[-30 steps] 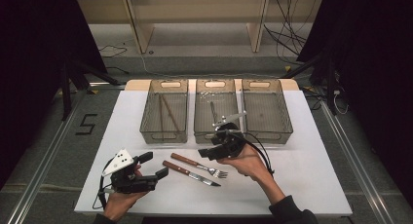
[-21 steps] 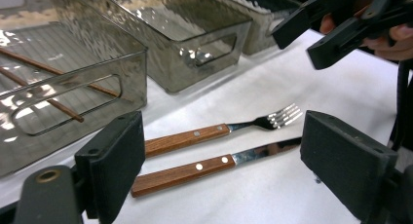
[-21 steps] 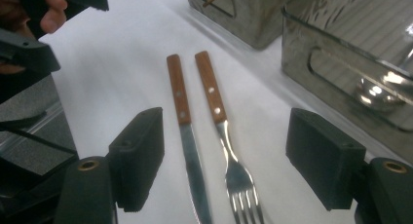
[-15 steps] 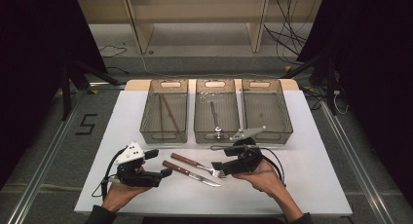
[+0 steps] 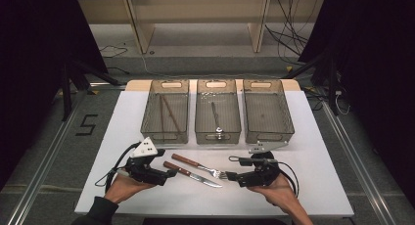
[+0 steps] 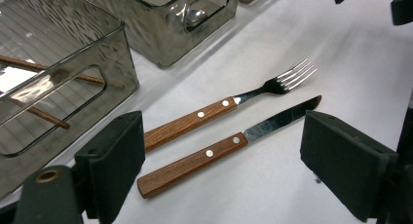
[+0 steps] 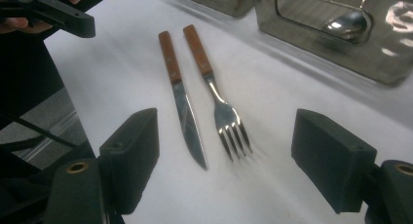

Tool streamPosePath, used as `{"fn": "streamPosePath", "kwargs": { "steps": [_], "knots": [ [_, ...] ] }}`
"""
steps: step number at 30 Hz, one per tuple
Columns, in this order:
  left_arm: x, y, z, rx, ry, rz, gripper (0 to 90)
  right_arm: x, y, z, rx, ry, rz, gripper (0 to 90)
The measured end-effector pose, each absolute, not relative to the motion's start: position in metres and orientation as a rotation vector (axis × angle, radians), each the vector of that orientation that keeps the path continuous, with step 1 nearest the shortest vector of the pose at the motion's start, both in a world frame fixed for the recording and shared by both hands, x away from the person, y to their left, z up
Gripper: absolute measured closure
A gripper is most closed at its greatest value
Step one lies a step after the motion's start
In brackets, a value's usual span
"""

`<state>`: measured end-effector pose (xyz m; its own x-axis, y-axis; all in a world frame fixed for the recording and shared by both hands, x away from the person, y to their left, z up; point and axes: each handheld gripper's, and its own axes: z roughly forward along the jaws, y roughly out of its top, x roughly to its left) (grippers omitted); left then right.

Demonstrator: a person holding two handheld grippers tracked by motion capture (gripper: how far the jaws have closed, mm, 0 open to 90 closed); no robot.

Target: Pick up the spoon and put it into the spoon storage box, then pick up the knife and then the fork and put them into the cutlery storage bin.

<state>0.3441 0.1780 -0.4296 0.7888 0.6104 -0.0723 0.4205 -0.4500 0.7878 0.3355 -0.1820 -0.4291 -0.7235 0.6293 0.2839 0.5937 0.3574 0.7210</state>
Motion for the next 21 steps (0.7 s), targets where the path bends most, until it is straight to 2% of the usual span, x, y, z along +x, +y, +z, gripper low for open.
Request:
{"fn": "streamPosePath", "kwargs": {
  "steps": [21],
  "knots": [
    [0.365, 0.156, -0.439, 2.356, 0.663, 0.263, 16.1, 0.319, -0.213, -0.436, 1.204, 2.435, 1.399, 23.3]
  ]
}}
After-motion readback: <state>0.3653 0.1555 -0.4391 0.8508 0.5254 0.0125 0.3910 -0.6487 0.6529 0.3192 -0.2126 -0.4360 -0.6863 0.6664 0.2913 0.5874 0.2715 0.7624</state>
